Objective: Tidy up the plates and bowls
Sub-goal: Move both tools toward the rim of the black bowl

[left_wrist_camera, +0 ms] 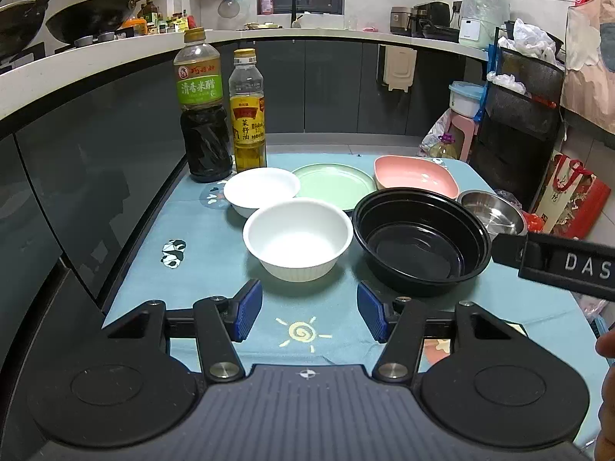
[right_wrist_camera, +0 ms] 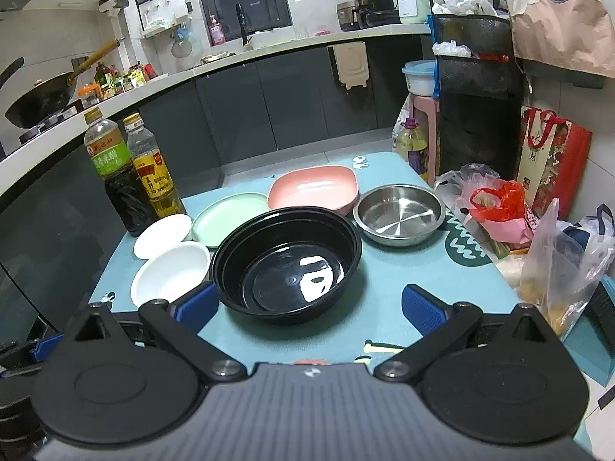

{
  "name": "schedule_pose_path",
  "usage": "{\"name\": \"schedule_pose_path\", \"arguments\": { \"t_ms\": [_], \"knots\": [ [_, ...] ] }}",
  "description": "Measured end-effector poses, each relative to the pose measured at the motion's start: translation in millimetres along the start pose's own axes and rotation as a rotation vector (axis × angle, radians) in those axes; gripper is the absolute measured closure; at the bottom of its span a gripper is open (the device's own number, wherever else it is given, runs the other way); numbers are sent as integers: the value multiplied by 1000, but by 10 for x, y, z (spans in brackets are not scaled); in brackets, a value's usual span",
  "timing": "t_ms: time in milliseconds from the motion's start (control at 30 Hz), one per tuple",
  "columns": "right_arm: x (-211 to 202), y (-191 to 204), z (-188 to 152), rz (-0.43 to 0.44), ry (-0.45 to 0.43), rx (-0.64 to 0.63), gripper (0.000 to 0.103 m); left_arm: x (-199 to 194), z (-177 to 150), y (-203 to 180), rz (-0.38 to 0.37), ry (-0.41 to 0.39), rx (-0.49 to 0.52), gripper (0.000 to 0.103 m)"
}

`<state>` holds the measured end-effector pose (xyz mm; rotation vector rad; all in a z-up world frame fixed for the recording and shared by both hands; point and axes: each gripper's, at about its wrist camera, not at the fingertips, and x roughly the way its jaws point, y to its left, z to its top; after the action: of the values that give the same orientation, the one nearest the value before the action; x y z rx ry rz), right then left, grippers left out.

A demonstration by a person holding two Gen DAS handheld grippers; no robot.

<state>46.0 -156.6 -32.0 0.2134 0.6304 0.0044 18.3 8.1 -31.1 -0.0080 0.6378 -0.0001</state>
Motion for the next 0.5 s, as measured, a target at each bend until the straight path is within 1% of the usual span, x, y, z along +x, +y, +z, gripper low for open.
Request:
{"name": "schedule_pose_path", "arguments": {
  "t_ms": [167,333,500],
  "knots": [
    [-10,7,-11,-1,-2,-22,53,18,17,1,3,3,-18,51],
    [-17,-56,22,-5,-11,-1,53,7,24,-47,-2,2,5,51],
    [5,-52,12,-7,-5,-5,53,39,47,-38,-10,-5,4,51]
  ]
}}
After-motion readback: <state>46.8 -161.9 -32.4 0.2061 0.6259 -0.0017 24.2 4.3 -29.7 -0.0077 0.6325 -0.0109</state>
